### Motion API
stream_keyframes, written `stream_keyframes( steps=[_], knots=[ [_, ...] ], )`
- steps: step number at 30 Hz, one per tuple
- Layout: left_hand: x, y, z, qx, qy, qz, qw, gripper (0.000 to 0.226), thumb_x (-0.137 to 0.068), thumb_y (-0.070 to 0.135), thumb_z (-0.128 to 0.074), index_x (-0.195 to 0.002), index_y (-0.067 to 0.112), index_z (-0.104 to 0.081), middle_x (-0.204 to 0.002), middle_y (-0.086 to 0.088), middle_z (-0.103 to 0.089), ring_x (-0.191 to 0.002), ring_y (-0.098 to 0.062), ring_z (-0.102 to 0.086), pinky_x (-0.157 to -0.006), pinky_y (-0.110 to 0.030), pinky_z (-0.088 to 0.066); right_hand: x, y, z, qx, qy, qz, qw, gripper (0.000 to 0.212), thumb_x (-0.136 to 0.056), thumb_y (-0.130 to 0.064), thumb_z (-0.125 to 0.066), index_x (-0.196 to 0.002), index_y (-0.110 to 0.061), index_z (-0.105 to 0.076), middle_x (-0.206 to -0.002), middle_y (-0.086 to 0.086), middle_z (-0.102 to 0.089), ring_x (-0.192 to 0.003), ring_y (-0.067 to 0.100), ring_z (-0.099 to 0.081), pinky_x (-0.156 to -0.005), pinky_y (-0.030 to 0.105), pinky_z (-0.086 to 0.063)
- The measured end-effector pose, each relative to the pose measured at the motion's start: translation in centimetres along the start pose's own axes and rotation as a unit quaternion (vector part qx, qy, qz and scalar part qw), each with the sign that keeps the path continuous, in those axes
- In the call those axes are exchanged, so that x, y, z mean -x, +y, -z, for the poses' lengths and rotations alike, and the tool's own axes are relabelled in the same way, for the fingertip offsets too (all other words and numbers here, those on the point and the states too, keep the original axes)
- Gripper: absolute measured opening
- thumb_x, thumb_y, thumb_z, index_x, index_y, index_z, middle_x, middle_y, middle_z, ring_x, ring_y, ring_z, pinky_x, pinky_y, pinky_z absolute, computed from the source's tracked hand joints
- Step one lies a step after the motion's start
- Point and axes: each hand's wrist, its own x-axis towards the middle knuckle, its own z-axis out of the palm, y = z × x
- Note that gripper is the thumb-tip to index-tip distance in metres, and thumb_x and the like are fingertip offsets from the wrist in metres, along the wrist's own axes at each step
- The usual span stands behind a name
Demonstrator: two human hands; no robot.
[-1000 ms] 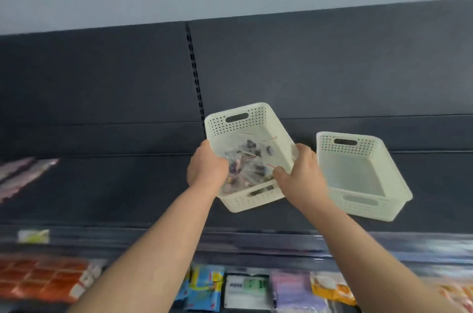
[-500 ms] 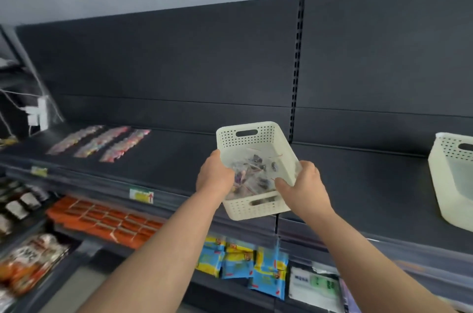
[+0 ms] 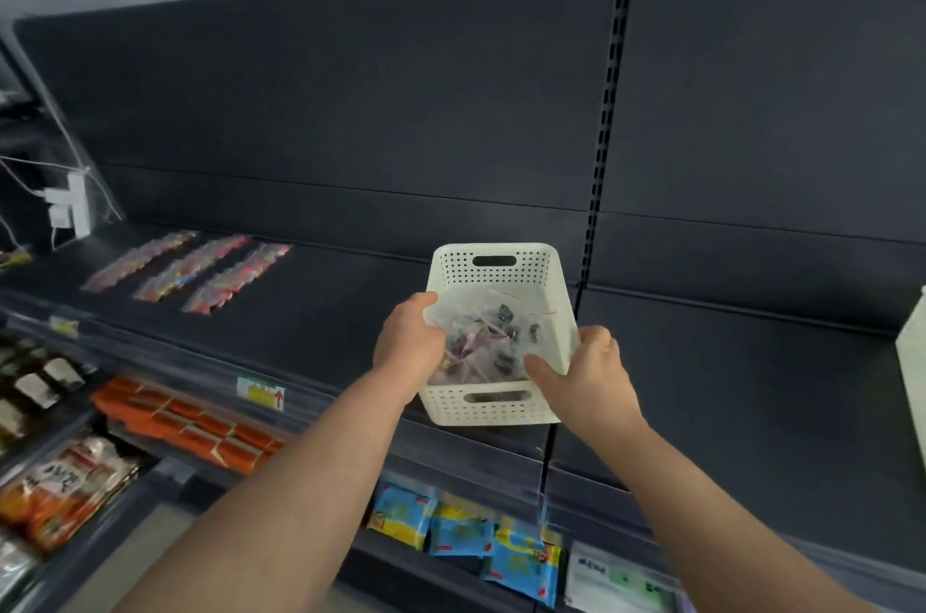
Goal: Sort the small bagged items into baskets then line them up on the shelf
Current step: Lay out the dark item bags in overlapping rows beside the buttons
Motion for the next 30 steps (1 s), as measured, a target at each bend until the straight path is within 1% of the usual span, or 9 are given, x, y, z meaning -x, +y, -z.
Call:
stream_keyframes(
  steps=[6, 9, 11, 13, 15, 17, 20, 26, 30],
  knots=[
    [-1.8, -0.4, 0.1, -0.005, -0.002, -0.017, 1.000, 0.063, -0.088, -0.010, -0.041, -0.141, 0.024, -0.048, -0.145, -0.003, -0.045, -0.121, -0.023, -0.052, -0.084, -0.029, -0.045, -0.8, -0.3, -0.8, 0.028, -0.036, -0.012, 0.999, 0.058, -0.088, -0.042, -0.060, -0.129, -0.009, -0.036, -0.108, 0.000, -0.033, -0.080, 0.016, -0.046, -0.052, 0.022, -0.036],
    [-2.5, -0.9, 0.3, -0.001, -0.020, -0.025, 0.999, 0.064, -0.088, -0.012, -0.040, -0.139, 0.025, -0.049, -0.146, -0.003, -0.044, -0.121, -0.023, -0.052, -0.081, -0.027, -0.043, -0.8, -0.9, -1.1, 0.069, -0.053, -0.025, 0.996, 0.055, -0.089, -0.046, -0.055, -0.127, -0.012, -0.037, -0.108, 0.000, -0.036, -0.087, 0.021, -0.053, -0.066, 0.032, -0.047],
    [-2.9, -1.4, 0.4, 0.001, -0.033, -0.024, 0.999, 0.064, -0.088, -0.012, -0.039, -0.139, 0.027, -0.049, -0.146, -0.003, -0.043, -0.122, -0.022, -0.051, -0.081, -0.026, -0.043, -0.9, -1.4, -1.4, 0.139, -0.043, -0.028, 0.989, 0.060, -0.089, -0.049, -0.053, -0.132, -0.012, -0.034, -0.118, 0.003, -0.039, -0.105, 0.025, -0.052, -0.081, 0.038, -0.049],
    [-3.2, -1.8, 0.6, 0.008, -0.049, -0.029, 0.998, 0.064, -0.089, -0.012, -0.039, -0.138, 0.027, -0.050, -0.146, -0.003, -0.043, -0.123, -0.021, -0.050, -0.081, -0.025, -0.043, -1.2, -2.4, -2.0, 0.212, 0.005, 0.004, 0.977, 0.064, -0.090, -0.045, -0.052, -0.140, -0.011, -0.030, -0.139, 0.008, -0.034, -0.128, 0.027, -0.038, -0.100, 0.042, -0.038],
    [-3.8, -2.4, 1.3, 0.016, -0.069, -0.037, 0.997, 0.060, -0.089, -0.009, -0.041, -0.137, 0.025, -0.052, -0.144, -0.002, -0.047, -0.123, -0.019, -0.051, -0.085, -0.025, -0.043, -1.7, -3.9, -3.1, 0.248, 0.037, 0.058, 0.966, 0.057, -0.093, -0.036, -0.049, -0.143, -0.016, -0.031, -0.149, 0.007, -0.026, -0.137, 0.026, -0.027, -0.108, 0.043, -0.030],
    [-4.6, -3.1, 2.4, 0.029, -0.087, -0.053, 0.994, 0.048, -0.093, -0.001, -0.048, -0.134, 0.022, -0.055, -0.139, 0.001, -0.052, -0.119, -0.014, -0.054, -0.088, -0.023, -0.042, -2.4, -5.4, -4.4, 0.265, 0.033, 0.096, 0.959, 0.048, -0.094, -0.027, -0.047, -0.141, -0.021, -0.040, -0.147, 0.001, -0.033, -0.135, 0.022, -0.032, -0.107, 0.041, -0.031],
    [-6.3, -5.3, 5.2, 0.023, -0.110, -0.096, 0.989, 0.035, -0.095, 0.010, -0.055, -0.127, 0.020, -0.060, -0.129, 0.004, -0.060, -0.112, -0.011, -0.058, -0.094, -0.028, -0.048, -3.2, -6.9, -7.4, 0.269, 0.034, 0.086, 0.959, 0.042, -0.093, -0.021, -0.046, -0.134, -0.026, -0.050, -0.137, -0.003, -0.048, -0.122, 0.020, -0.046, -0.098, 0.037, -0.040],
    [-10.0, -7.2, 9.0, -0.038, -0.167, -0.185, 0.968, 0.032, -0.092, 0.012, -0.059, -0.123, 0.020, -0.062, -0.120, 0.005, -0.066, -0.108, -0.009, -0.061, -0.096, -0.028, -0.049, -3.2, -8.4, -11.1, 0.242, 0.094, 0.021, 0.966, 0.041, -0.092, -0.017, -0.050, -0.131, -0.025, -0.054, -0.127, -0.001, -0.058, -0.110, 0.021, -0.055, -0.078, 0.034, -0.051],
    [-11.5, -4.7, 8.5, -0.124, -0.178, -0.302, 0.928, 0.036, -0.093, 0.021, -0.060, -0.129, 0.026, -0.057, -0.129, 0.009, -0.061, -0.121, -0.012, -0.052, -0.099, -0.036, -0.046, -3.6, -8.8, -11.3, 0.246, 0.128, -0.024, 0.960, 0.041, -0.092, -0.016, -0.047, -0.132, -0.024, -0.052, -0.122, -0.001, -0.059, -0.106, 0.020, -0.056, -0.075, 0.035, -0.052]
  ],
)
